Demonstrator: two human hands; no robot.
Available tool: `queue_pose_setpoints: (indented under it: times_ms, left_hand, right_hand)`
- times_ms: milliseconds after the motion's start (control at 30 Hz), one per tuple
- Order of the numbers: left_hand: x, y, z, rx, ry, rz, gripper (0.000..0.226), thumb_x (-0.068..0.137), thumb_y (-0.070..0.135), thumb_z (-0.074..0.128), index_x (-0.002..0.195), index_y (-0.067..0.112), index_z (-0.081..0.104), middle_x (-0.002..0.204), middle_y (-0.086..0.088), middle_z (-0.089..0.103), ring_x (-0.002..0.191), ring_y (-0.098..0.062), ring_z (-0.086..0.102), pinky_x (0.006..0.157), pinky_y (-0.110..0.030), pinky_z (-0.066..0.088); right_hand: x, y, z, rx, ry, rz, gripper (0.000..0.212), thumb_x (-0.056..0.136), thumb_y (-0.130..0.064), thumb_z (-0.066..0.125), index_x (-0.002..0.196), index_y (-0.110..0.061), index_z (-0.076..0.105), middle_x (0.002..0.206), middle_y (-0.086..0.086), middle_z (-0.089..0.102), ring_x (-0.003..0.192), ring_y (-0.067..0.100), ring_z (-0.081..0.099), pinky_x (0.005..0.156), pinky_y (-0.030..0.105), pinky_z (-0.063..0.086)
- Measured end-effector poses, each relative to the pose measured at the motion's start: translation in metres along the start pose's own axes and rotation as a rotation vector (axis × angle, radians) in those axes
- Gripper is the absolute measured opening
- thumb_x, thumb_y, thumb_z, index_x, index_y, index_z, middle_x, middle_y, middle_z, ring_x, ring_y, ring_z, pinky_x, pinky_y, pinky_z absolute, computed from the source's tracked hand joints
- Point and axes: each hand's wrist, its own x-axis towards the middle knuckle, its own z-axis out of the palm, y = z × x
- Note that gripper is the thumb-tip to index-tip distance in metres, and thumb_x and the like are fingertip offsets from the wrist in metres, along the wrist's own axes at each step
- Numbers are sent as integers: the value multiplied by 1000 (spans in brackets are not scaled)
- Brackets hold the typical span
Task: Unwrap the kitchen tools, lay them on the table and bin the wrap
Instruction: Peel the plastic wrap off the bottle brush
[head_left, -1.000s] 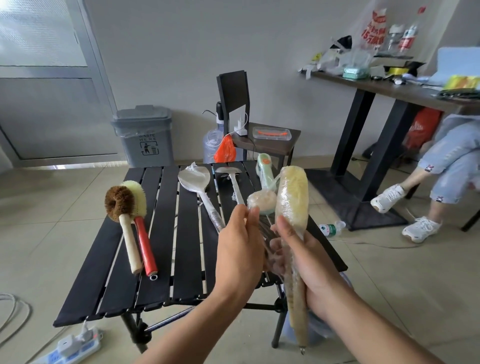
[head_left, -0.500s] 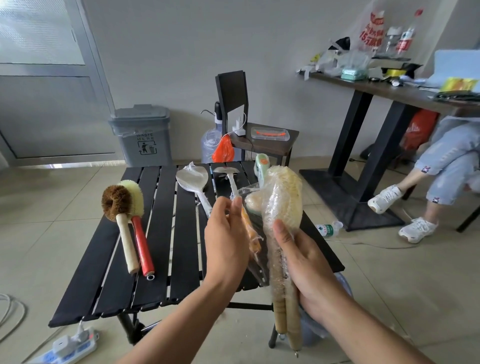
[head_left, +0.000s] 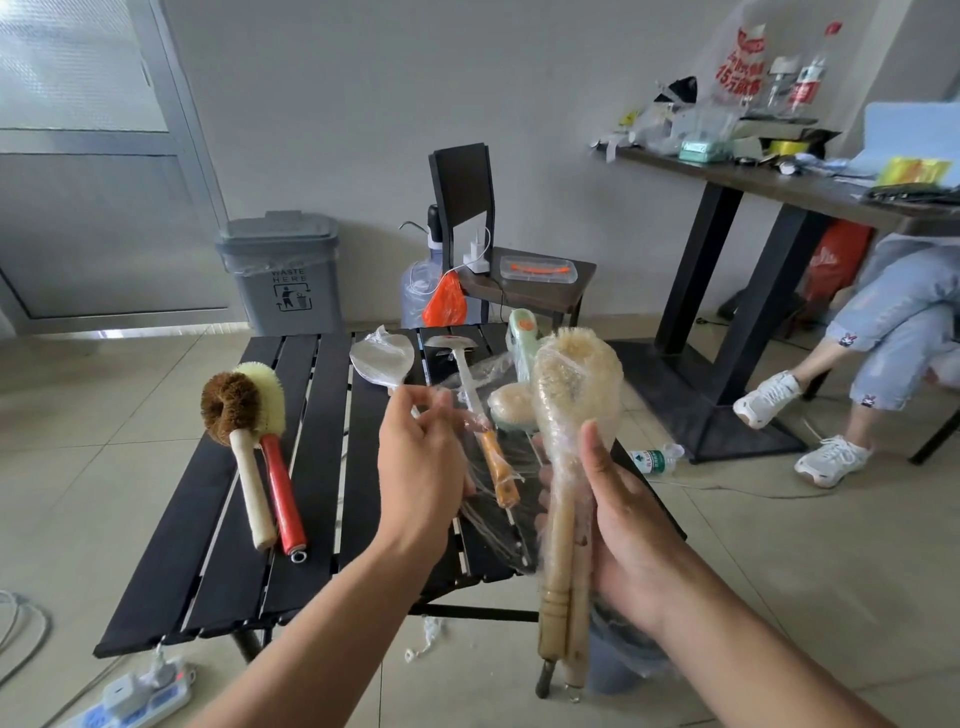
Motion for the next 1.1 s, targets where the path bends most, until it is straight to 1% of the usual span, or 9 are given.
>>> queue_pose_setpoints:
  times_ms: [67,133,233,433,600,733,833,933,1100]
  left_hand:
    - [0,0,0,9,-53,-10,9,113,18,51,109,14,58,83,0,79,32,-15,44,34,-28,36]
    - [-1,0,1,41,-80,12,16,113,12,48,114,19,63,85,1,78,33,-15,46,35,-26,37]
    - [1,0,3,73,-96,48,35,110,1,41,107,23,69,76,1,68,34,-16,46,35,-26,36]
    - [1,4,4,69,-120,15,39,106,-6,40,87,14,67,71,0,62,35,-13,43,33,-25,35]
    - [5,7,-1,54,-68,19,37,106,-7,39,90,11,67,71,4,63,35,-16,45,32,-28,37]
    - [9,10,-5,33,-6,24,37,106,-7,39,90,10,68,70,7,63,33,-14,45,32,-26,37]
    - [16,15,-10,5,32,23,46,95,-17,37,88,14,71,70,10,65,34,-9,44,31,-26,39]
    - [22,17,-15,-40,91,3,54,89,-21,31,91,14,72,66,10,63,35,-8,42,32,-23,36]
    - [17,14,-17,-74,-59,-47,52,104,-3,34,107,23,79,64,3,60,33,-11,39,34,-23,34]
  right_hand:
    - [3,0,-1,-28,36,-1,55,71,-44,94,105,-8,71,70,4,67,55,16,64,50,32,56]
    - [6,1,-3,-41,80,6,43,73,-29,96,102,-9,71,73,7,63,53,19,61,48,34,53]
    - [12,0,-11,-62,177,46,40,78,-31,90,102,-6,70,77,10,61,53,21,58,49,34,51]
    - [21,4,-15,-155,276,32,35,96,-38,68,106,-5,73,81,9,69,64,16,62,60,34,54]
    - [23,4,-17,-171,274,19,39,99,-41,62,110,-5,73,79,7,67,65,16,61,56,31,51]
    - [22,3,-13,-194,261,-24,37,101,-41,59,101,-6,72,73,4,65,56,11,58,49,25,48]
    - [23,2,-10,-221,243,-66,36,104,-39,57,98,-6,71,68,2,64,52,9,57,45,22,47]
    - [24,2,-8,-247,212,-121,36,105,-38,57,99,-6,72,71,3,67,58,10,60,49,22,50]
    - [22,2,-13,-379,182,-216,35,103,-45,59,101,-13,71,77,3,69,65,13,64,57,27,54]
